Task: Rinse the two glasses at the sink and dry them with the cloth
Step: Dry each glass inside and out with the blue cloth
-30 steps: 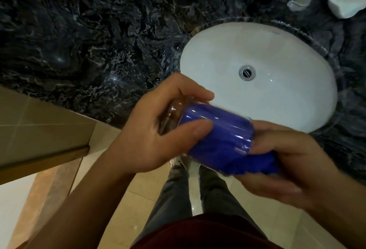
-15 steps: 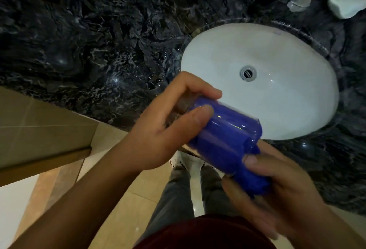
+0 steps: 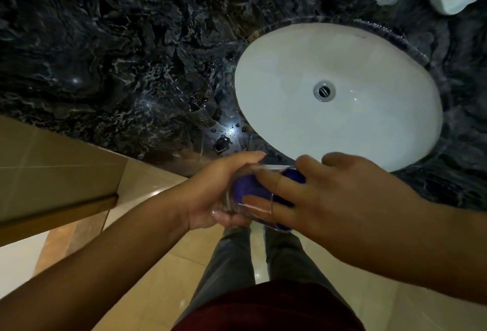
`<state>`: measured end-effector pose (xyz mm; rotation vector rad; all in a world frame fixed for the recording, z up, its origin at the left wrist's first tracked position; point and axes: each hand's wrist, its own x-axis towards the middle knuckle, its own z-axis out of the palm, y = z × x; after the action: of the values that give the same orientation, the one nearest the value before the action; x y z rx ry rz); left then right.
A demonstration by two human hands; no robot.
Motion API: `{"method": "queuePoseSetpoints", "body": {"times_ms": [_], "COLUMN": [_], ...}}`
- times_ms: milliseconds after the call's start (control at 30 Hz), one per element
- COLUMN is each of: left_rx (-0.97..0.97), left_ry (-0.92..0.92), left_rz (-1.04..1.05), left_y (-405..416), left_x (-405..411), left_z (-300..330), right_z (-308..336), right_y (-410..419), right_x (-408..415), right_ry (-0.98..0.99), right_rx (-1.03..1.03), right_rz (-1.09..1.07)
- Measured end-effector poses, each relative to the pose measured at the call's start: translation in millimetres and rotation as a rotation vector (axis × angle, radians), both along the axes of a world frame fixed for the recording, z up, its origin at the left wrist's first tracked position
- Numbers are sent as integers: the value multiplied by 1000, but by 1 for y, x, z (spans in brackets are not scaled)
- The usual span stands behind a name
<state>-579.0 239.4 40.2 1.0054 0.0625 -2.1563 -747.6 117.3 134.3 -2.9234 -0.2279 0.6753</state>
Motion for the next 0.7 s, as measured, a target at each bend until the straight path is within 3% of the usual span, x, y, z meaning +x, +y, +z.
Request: {"method": "queuePoseSetpoints", "body": {"times_ms": [67,167,233,300,433,500,600,700], "left_rx": [-36,-102,-147,-274,-491,-607,-912,-1094], "left_ry": [-61,-372,-528,-672,-920,-1053,-1217,-1262], "left_rz": [35,154,233,254,342,402,327,96], "left_y": [-1,-3,-2,1,9,11,14,14], "left_x": [-1,-1,-1,1,1,0,5,15], "left_z": [2,9,12,12,17,19,28,41], "right_z": [-9,-13,-17,-21,-23,-28,-31,-33], "right_y": [-2,-5,6,5,-5,-4,8,17], "right_x": [2,1,1,0,-4,-7,-16,-23], "right_ry": [65,-73,-81,-128,135,250,427,395], "right_rx": [35,19,168,459,1456,1809,2294,2677], "right_rz": [-34,-108,-209,-403,-1003,-1271,-1339,-1189]}}
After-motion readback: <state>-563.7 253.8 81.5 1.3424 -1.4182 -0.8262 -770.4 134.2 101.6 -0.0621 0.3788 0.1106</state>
